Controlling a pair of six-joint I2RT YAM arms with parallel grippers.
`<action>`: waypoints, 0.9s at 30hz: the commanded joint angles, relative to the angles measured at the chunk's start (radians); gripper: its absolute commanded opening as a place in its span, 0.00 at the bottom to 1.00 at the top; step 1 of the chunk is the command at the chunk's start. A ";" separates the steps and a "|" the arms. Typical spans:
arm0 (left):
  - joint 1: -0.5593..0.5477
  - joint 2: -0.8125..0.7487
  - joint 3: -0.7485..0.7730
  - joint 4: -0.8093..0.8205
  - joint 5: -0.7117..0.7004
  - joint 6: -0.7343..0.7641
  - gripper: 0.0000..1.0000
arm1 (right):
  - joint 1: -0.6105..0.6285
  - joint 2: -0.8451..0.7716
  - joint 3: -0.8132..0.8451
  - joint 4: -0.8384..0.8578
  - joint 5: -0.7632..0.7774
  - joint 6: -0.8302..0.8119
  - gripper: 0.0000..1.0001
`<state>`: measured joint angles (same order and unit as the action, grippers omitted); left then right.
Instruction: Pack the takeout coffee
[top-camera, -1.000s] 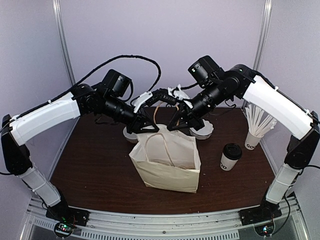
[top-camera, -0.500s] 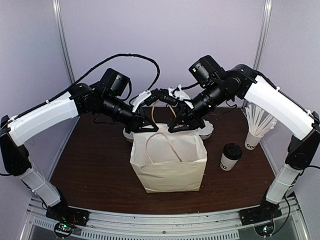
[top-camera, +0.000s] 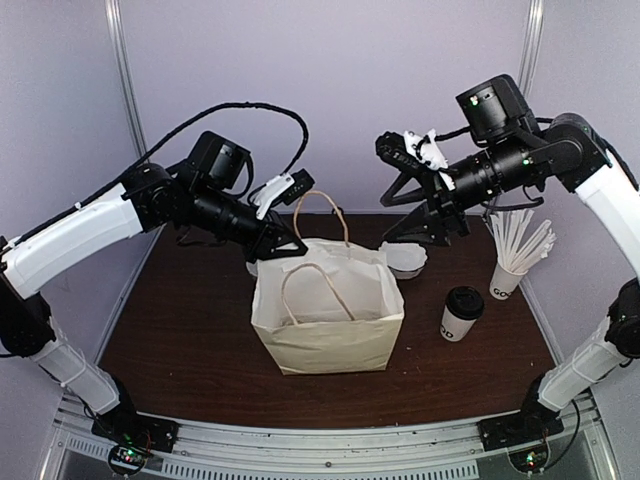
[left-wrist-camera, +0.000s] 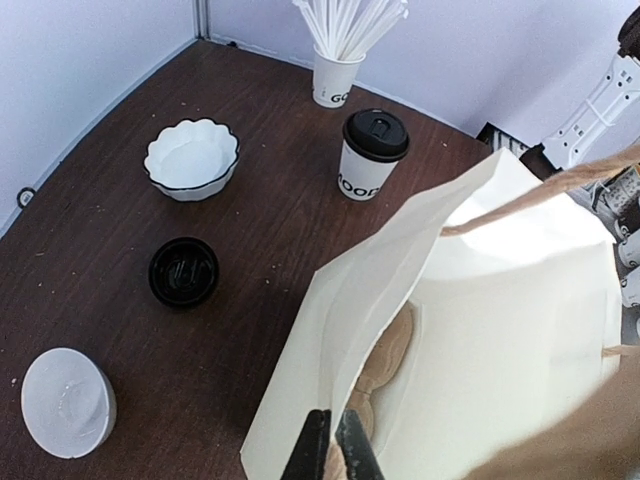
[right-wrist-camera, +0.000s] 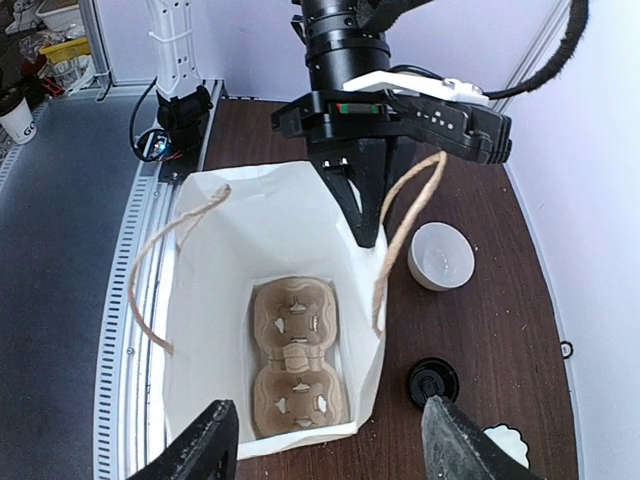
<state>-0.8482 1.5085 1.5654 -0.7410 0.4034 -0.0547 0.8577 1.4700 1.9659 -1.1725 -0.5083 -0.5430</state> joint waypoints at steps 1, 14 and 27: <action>-0.003 -0.010 0.015 -0.003 -0.070 -0.016 0.00 | 0.000 0.016 -0.047 -0.044 -0.078 -0.016 0.65; -0.003 0.044 0.047 -0.014 -0.090 -0.044 0.00 | 0.054 0.090 -0.059 -0.081 -0.164 -0.031 0.74; 0.001 0.083 0.062 -0.031 -0.096 -0.059 0.00 | 0.216 0.172 0.025 -0.055 -0.034 -0.043 0.64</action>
<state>-0.8482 1.5787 1.5955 -0.7872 0.3058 -0.1005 1.0550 1.6211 1.9301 -1.2438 -0.6357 -0.5766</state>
